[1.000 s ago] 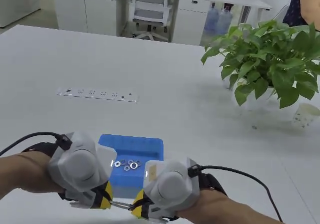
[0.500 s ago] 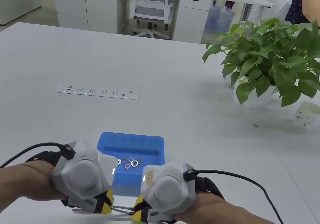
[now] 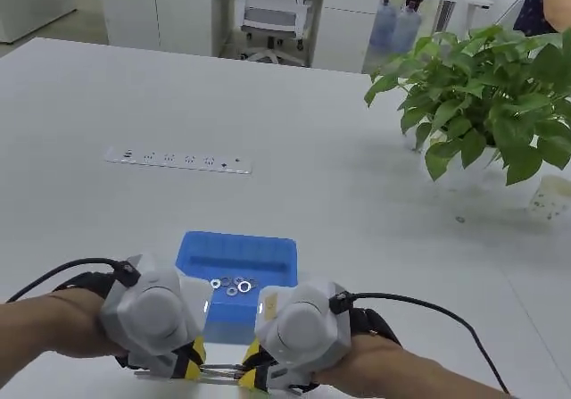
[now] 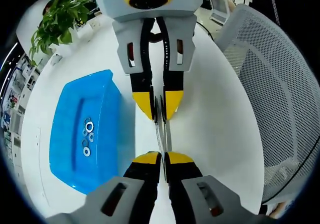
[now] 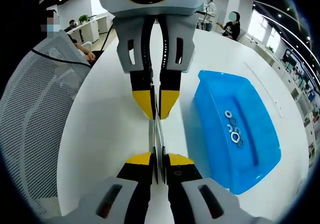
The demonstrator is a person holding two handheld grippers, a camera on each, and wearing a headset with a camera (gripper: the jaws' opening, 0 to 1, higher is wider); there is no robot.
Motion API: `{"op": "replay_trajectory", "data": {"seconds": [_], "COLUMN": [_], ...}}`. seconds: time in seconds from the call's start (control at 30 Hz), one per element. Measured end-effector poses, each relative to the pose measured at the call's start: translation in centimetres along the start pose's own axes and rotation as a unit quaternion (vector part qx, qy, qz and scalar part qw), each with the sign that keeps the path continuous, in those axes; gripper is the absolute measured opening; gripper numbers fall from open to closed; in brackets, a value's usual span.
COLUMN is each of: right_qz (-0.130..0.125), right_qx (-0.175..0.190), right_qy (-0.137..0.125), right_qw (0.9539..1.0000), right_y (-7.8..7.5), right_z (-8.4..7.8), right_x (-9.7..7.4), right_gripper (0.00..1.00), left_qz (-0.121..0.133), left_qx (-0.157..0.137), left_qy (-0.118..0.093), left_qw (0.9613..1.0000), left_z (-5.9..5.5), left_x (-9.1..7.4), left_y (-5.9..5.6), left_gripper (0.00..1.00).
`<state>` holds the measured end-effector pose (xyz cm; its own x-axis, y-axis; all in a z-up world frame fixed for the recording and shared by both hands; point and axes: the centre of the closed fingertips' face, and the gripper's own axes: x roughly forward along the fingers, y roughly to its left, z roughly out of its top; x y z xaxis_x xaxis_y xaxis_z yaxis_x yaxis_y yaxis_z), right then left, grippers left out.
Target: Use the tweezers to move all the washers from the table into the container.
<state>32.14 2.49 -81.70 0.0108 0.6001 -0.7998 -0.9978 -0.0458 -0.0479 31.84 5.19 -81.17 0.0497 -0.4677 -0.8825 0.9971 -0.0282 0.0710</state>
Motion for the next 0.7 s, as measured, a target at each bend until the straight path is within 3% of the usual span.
{"op": "replay_trajectory", "data": {"seconds": [0.43,0.7], "right_qz": [0.005,-0.014], "right_qx": [-0.001,0.003], "right_qy": [0.003,0.004], "right_qw": [1.0,0.9999], "right_y": [-0.01,-0.36], "right_z": [-0.04,-0.08], "right_x": [0.02,-0.15], "right_gripper": [0.12,0.19], "left_qz": [-0.002,0.01], "left_qx": [-0.015,-0.024], "left_qy": [-0.005,-0.008], "left_qw": [0.9999,0.9996], "left_z": [-0.06,-0.13], "left_x": [0.5,0.27], "left_y": [-0.11,-0.09], "left_gripper": [0.08,0.15]}}
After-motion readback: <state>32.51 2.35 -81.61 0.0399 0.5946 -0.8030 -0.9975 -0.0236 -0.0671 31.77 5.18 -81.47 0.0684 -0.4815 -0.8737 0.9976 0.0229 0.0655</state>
